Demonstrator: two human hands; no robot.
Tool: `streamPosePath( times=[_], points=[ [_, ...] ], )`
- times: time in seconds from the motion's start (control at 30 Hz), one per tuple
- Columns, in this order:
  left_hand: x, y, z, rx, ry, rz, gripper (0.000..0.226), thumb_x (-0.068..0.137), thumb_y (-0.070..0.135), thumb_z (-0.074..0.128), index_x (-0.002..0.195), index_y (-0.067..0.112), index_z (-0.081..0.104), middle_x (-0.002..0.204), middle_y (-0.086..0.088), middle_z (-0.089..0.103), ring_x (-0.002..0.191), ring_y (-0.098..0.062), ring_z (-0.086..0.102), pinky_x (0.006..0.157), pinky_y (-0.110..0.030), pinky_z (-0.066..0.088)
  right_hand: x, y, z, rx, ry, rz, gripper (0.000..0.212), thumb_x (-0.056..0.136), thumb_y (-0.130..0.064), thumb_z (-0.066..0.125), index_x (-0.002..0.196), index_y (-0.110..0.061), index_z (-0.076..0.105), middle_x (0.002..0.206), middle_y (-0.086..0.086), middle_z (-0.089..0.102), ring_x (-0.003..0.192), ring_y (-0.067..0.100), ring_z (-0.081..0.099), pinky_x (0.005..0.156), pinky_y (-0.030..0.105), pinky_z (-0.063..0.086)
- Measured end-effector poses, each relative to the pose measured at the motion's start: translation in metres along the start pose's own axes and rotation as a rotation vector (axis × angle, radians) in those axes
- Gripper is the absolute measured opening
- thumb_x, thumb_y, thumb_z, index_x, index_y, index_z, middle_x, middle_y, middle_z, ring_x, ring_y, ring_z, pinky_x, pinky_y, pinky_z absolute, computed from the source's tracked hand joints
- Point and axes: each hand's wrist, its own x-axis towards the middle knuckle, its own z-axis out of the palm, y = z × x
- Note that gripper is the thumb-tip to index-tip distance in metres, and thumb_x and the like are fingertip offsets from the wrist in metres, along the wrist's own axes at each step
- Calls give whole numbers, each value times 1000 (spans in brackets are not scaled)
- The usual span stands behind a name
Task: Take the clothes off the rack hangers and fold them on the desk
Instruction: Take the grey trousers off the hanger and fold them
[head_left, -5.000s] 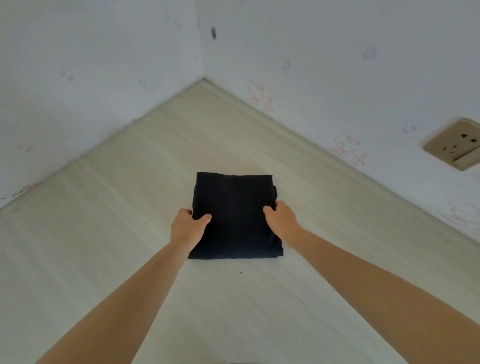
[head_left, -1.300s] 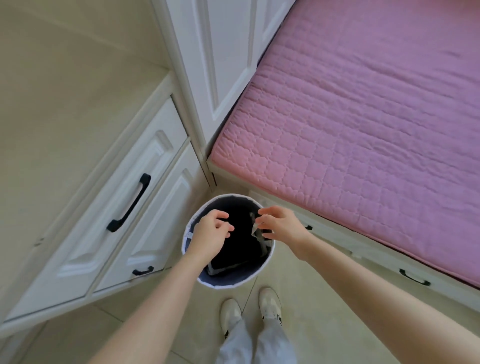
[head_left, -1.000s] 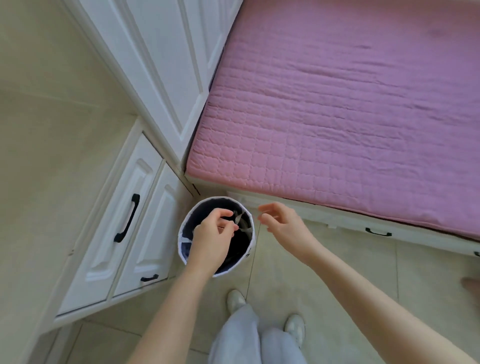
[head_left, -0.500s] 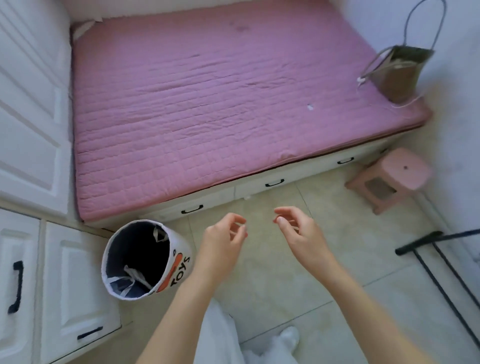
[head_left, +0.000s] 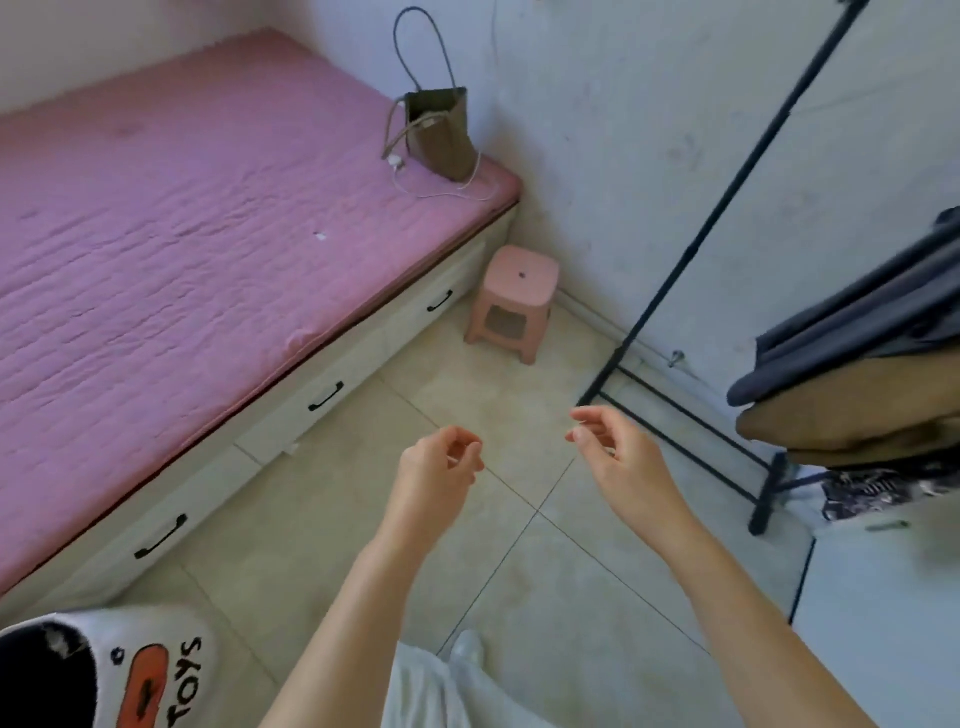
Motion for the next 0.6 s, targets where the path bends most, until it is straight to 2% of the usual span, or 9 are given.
streamPosePath(
  times=[0.13, 0.27, 0.33, 0.4, 0.5, 0.6],
  points=[
    [19, 53, 69, 56, -159, 93, 15, 95, 20, 56, 84, 23, 65, 75, 7, 69, 70, -15, 66, 56, -18, 47, 7, 23, -73, 51, 167, 39, 20, 97, -25, 51, 117, -28, 55, 106, -5, 65, 98, -2, 58, 75, 2, 41],
    [52, 111, 130, 145, -304, 207, 14, 96, 24, 54, 87, 28, 63, 78, 11, 69, 73, -8, 66, 67, -27, 53, 29, 40, -148, 53, 355, 47, 17, 97, -25, 52, 113, -30, 55, 106, -3, 65, 101, 5, 59, 90, 22, 46],
    [72, 147, 165, 182, -367, 280, 13, 96, 25, 53, 90, 28, 64, 79, 13, 69, 73, -7, 66, 69, -30, 55, 44, 46, -193, 44, 444, 62, 17, 97, -26, 52, 114, -29, 55, 106, -4, 65, 102, 7, 59, 92, 26, 45],
    [87, 172, 185, 185, -399, 314, 13, 96, 24, 53, 89, 27, 64, 81, 12, 70, 74, -12, 67, 66, -31, 55, 60, 45, -223, 26, 488, 72, 19, 97, -27, 52, 115, -27, 57, 107, -6, 65, 105, 8, 58, 94, 28, 45],
    [115, 221, 225, 194, -451, 409, 11, 94, 24, 55, 89, 27, 64, 83, 10, 69, 77, -12, 66, 66, -29, 55, 92, 44, -278, 5, 587, 89, 24, 98, -29, 50, 120, -24, 57, 110, -5, 65, 104, 8, 58, 88, 24, 43],
    [140, 274, 264, 232, -508, 505, 10, 95, 27, 55, 100, 25, 64, 84, 17, 63, 78, -6, 63, 59, -15, 48, 123, 40, -335, -16, 687, 106, 27, 98, -27, 49, 123, -20, 57, 110, -4, 63, 95, 5, 57, 77, 17, 42]
  ],
)
